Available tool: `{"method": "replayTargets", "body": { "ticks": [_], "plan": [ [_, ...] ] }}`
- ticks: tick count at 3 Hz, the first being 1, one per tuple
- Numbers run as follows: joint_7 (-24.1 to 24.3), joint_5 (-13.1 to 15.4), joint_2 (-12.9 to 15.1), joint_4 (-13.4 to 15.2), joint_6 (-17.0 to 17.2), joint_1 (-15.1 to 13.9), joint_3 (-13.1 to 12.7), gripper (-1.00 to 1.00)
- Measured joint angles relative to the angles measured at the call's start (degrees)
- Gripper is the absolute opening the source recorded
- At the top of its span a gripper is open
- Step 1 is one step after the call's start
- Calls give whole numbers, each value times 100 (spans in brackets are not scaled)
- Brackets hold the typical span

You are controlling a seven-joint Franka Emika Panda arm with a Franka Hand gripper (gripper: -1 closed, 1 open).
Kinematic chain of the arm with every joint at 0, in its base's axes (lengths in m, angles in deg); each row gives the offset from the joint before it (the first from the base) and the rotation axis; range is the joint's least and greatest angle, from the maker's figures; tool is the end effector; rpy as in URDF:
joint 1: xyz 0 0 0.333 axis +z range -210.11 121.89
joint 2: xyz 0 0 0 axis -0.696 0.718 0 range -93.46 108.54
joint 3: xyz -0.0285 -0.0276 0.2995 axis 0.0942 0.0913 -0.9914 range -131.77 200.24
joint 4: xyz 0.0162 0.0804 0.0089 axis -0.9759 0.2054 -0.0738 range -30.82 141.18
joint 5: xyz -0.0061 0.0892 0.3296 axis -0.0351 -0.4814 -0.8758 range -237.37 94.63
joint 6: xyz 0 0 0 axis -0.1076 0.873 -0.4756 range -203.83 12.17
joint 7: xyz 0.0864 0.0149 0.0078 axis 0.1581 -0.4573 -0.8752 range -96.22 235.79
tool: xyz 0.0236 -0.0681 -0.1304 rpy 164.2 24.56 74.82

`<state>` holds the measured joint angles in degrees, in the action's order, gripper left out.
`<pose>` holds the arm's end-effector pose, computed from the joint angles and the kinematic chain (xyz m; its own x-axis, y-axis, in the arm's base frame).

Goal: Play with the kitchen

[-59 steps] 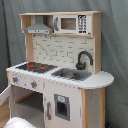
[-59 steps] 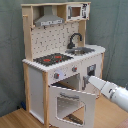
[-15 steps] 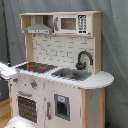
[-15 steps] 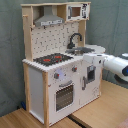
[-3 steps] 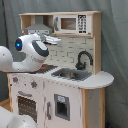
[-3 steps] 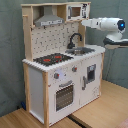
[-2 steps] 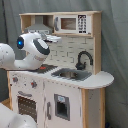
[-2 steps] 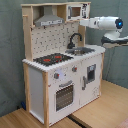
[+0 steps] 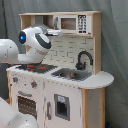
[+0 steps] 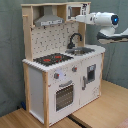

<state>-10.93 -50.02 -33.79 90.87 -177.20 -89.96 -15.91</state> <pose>0.4232 0.2269 0.6882 0.0035 0.7390 -0.6737 0.0088 0.6737 0.7390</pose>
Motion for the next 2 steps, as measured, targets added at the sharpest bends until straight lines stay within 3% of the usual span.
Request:
{"method": "replayTargets", "body": {
  "ticks": [2],
  "plan": [
    [-11, 0, 283, -638, 21, -723, -622, 100]
  ]
}}
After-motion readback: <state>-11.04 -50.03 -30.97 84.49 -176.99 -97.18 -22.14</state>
